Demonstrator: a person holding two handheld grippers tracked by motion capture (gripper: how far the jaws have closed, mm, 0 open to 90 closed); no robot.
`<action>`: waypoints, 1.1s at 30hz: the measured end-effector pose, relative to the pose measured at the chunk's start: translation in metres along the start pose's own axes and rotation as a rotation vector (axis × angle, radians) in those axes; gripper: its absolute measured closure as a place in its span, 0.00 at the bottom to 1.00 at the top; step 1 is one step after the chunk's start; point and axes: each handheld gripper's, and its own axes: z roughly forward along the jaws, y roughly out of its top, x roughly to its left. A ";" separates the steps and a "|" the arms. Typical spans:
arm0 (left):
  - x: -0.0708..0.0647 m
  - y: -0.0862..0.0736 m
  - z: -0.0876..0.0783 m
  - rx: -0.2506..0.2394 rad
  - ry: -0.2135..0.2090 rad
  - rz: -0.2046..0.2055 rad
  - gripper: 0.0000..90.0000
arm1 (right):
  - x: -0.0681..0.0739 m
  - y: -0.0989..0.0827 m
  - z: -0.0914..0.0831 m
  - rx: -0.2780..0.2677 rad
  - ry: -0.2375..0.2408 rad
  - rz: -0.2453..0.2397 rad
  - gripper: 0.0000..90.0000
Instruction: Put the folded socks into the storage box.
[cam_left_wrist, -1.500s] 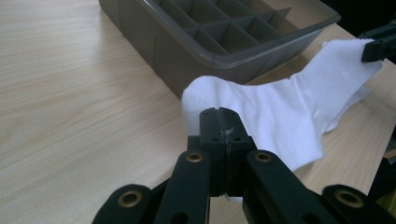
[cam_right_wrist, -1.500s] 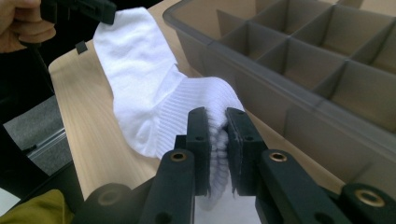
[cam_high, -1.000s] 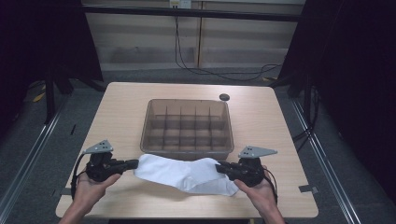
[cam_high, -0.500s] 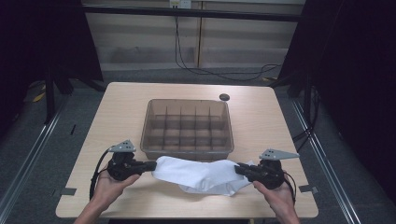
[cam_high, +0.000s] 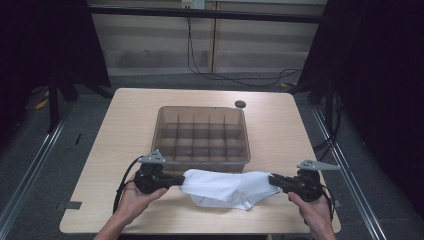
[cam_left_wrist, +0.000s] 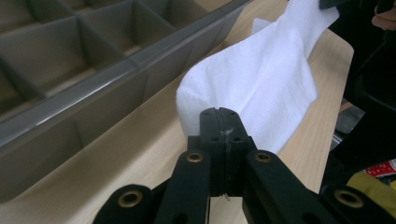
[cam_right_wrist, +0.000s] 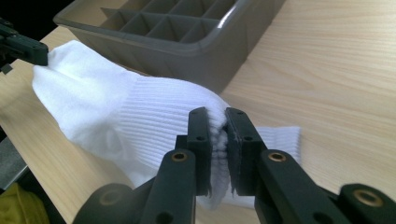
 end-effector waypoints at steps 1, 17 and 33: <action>-0.002 0.001 0.002 -0.002 -0.002 -0.001 1.00 | -0.001 0.000 -0.001 0.000 -0.009 0.003 0.90; -0.008 0.000 0.037 0.081 0.001 -0.002 1.00 | -0.018 -0.011 -0.005 0.014 -0.070 0.037 0.89; 0.002 -0.012 0.051 0.117 0.011 -0.027 0.98 | -0.022 -0.011 0.035 0.109 -0.184 0.016 0.62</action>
